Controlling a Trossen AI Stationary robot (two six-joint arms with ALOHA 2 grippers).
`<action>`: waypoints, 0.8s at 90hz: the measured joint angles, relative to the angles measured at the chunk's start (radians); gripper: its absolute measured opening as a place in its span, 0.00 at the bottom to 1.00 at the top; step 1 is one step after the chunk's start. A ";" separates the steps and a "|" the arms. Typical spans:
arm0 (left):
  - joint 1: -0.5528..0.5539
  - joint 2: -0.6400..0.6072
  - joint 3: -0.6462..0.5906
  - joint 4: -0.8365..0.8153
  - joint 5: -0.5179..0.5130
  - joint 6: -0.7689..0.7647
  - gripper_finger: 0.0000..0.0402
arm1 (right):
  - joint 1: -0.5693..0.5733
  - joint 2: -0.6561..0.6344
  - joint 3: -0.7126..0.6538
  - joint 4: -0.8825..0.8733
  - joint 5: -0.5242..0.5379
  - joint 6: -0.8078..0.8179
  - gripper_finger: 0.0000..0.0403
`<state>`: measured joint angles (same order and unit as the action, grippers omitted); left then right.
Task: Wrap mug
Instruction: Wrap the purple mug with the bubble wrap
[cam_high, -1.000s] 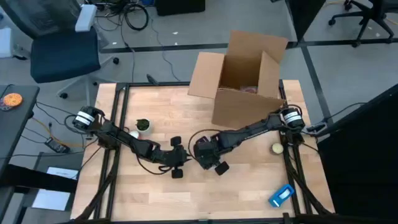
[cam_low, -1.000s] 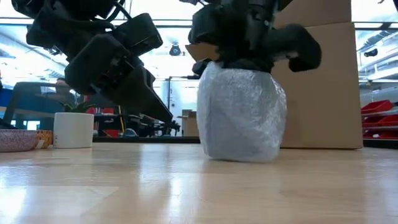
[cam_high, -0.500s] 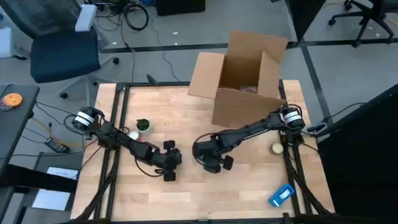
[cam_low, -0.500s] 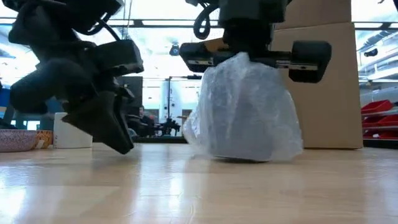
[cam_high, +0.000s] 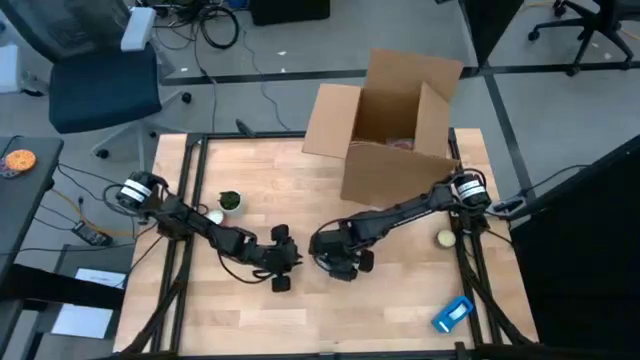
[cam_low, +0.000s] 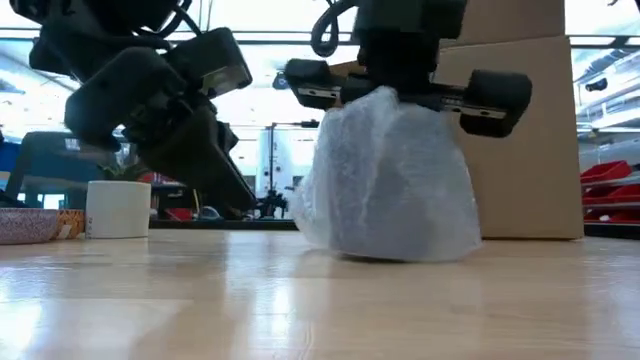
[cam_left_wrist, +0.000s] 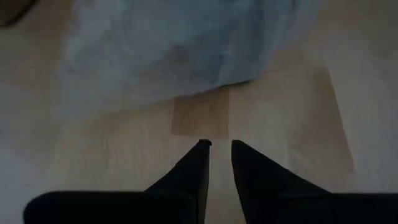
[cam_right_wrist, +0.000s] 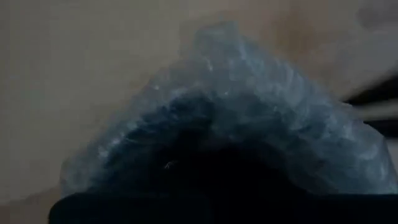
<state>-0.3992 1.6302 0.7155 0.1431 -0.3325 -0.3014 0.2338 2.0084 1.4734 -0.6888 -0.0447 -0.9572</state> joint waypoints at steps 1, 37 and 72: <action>0.000 0.000 0.000 -0.003 -0.001 0.008 0.13 | 0.000 0.000 0.000 0.000 0.002 0.027 0.00; 0.000 0.000 0.000 -0.119 -0.015 0.313 0.13 | 0.006 0.001 0.000 -0.003 0.095 1.371 0.00; 0.000 0.000 0.004 -0.241 -0.026 0.427 0.13 | 0.006 -0.001 0.000 0.025 0.103 1.905 0.00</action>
<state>-0.3992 1.6302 0.7195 -0.0975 -0.3581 0.1252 0.2394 2.0079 1.4734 -0.6637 0.0585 0.9482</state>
